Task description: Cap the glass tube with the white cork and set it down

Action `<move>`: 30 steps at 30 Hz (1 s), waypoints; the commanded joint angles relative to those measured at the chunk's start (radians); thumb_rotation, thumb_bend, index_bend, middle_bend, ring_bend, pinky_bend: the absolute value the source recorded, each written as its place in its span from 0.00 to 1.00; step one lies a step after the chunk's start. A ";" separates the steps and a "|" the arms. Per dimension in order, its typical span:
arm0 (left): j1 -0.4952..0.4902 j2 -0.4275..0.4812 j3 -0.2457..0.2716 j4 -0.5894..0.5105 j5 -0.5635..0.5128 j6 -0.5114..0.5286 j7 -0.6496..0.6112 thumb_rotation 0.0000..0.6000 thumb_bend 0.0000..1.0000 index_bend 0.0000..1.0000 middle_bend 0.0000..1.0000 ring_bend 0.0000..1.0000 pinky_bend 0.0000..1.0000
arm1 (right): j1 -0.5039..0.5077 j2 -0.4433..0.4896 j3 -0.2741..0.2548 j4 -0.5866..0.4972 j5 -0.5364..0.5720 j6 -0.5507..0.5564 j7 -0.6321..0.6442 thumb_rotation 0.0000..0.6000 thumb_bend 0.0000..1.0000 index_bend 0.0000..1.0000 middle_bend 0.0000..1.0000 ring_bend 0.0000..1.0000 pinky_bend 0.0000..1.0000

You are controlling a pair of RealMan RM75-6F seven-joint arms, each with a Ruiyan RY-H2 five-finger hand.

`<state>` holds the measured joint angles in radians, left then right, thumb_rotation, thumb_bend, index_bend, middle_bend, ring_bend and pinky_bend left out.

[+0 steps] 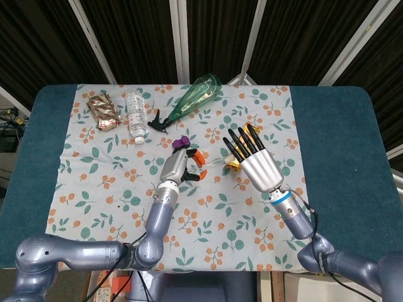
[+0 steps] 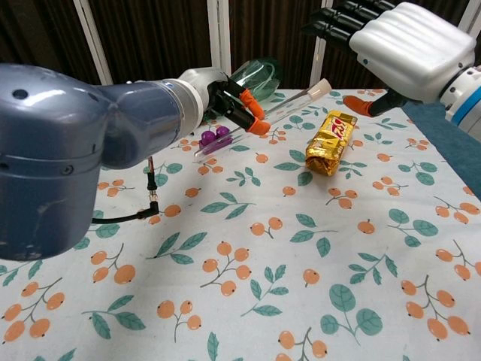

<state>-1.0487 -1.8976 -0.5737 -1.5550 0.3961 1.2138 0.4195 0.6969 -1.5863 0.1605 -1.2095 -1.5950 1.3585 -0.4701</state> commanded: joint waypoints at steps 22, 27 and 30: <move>0.154 0.147 0.338 -0.041 0.285 -0.108 0.020 1.00 0.54 0.65 0.51 0.11 0.00 | -0.047 0.078 0.052 -0.048 0.090 -0.003 -0.010 1.00 0.41 0.00 0.00 0.00 0.00; 0.169 0.139 0.378 -0.019 0.299 -0.115 0.039 1.00 0.54 0.63 0.51 0.11 0.00 | -0.055 0.084 0.057 -0.066 0.105 -0.004 -0.013 1.00 0.40 0.00 0.00 0.00 0.00; 0.179 0.125 0.390 0.003 0.306 -0.106 0.048 1.00 0.54 0.62 0.50 0.11 0.00 | -0.060 0.085 0.054 -0.072 0.106 -0.002 -0.014 1.00 0.40 0.00 0.00 0.00 0.00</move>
<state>-0.8740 -1.7677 -0.1885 -1.5579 0.6993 1.1053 0.4635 0.6372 -1.5014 0.2145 -1.2809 -1.4894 1.3563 -0.4836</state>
